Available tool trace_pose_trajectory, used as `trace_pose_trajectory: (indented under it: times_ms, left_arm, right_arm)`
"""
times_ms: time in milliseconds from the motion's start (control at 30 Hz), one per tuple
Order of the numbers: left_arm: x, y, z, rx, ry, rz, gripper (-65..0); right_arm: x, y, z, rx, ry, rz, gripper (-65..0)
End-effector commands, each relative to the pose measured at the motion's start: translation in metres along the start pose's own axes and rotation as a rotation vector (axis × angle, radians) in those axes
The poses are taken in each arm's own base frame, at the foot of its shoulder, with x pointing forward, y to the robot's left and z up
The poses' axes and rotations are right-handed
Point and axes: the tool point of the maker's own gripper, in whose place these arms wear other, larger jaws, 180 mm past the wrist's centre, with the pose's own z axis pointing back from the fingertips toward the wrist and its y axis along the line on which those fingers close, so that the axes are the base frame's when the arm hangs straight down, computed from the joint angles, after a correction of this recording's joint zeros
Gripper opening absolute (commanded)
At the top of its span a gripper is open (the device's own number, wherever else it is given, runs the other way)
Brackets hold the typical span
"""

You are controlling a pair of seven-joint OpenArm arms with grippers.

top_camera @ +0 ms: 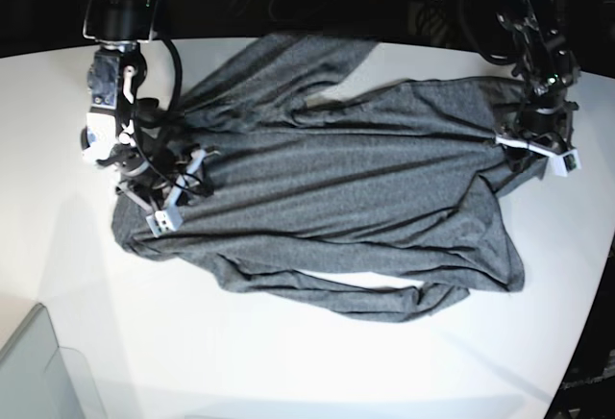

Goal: Layout the t-shirt on the table in an organized manner, then fold the t-shirt properly
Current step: 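Regrasp the shirt edges with both grippers and lift them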

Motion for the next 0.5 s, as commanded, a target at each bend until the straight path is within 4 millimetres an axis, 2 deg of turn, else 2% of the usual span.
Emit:
trace_pose_trajectory:
  times_ms: [0, 167, 267, 367, 467]
  left_arm:
    - [0.032, -0.008, 0.003, -0.031, -0.096, 0.009, -32.9]
    - [0.060, -0.026, 0.023, -0.119, -0.187, 0.088, -32.9]
    - [0.067, -0.035, 0.023, -0.152, -0.205, 0.118, -32.9]
    - [0.048, -0.058, 0.003, -0.201, -0.133, 0.112, -32.9]
    - [0.024, -0.066, -0.014, -0.210, -0.059, 0.127, -32.9]
  right_arm:
    - [0.031, -0.005, 0.009, -0.015, -0.091, 0.022, -35.8]
    - [0.073, -0.002, 0.028, -0.040, -0.200, 0.080, -35.6]
    - [0.097, 0.003, 0.027, -0.034, -0.249, 0.080, -35.6]
    - [0.115, 0.017, 0.009, 0.019, -0.249, 0.107, -35.6]
    - [0.127, 0.030, -0.013, 0.076, -0.212, 0.145, -35.6]
